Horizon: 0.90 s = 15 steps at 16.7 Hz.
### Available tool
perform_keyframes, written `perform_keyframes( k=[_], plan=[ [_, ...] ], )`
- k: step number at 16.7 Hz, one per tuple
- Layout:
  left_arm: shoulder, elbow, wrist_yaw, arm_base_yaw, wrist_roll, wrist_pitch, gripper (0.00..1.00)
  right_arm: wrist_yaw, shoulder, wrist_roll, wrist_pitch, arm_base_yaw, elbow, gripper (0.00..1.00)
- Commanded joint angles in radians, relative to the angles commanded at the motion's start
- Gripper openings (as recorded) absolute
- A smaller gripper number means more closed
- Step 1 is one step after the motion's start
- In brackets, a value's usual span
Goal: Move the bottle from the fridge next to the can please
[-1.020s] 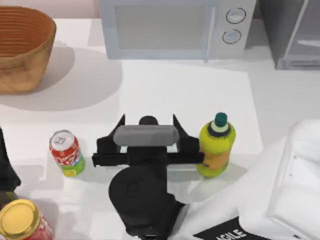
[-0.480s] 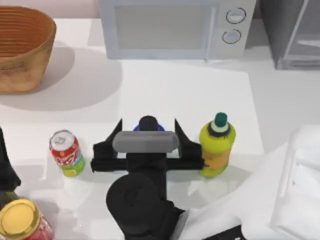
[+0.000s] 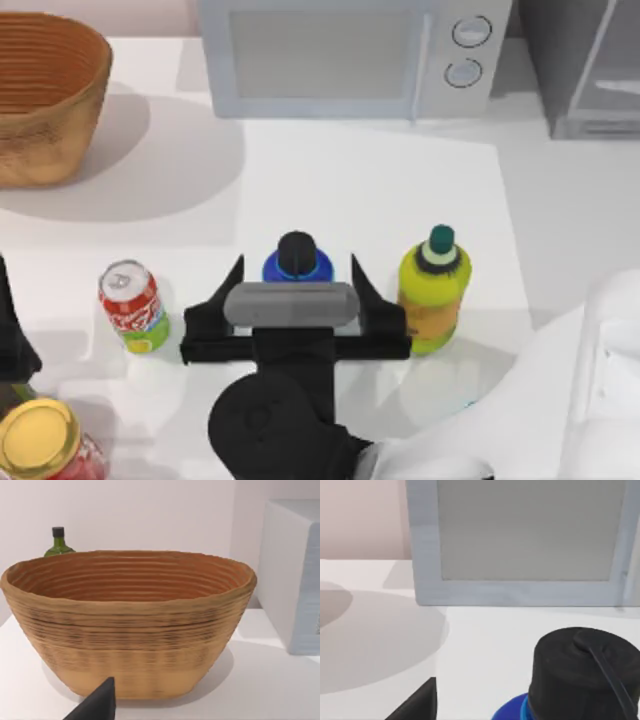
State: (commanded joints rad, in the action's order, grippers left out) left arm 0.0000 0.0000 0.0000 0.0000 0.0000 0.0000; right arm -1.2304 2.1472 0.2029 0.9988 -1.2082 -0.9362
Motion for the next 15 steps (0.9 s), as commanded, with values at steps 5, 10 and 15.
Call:
perform_keyframes(
  k=[5,10,15],
  plan=[
    [0.0,0.0,0.0,0.0,0.0,0.0,1.0,0.102,-0.204,-0.005,-0.129,0.09,0.034,1.0],
    [0.0,0.0,0.0,0.0,0.0,0.0,1.0,0.315,-0.633,-0.027,-0.364,0.313,0.163,1.0],
    [0.0,0.0,0.0,0.0,0.0,0.0,1.0,0.603,-1.182,-0.069,-0.617,0.607,0.38,1.0]
  ],
)
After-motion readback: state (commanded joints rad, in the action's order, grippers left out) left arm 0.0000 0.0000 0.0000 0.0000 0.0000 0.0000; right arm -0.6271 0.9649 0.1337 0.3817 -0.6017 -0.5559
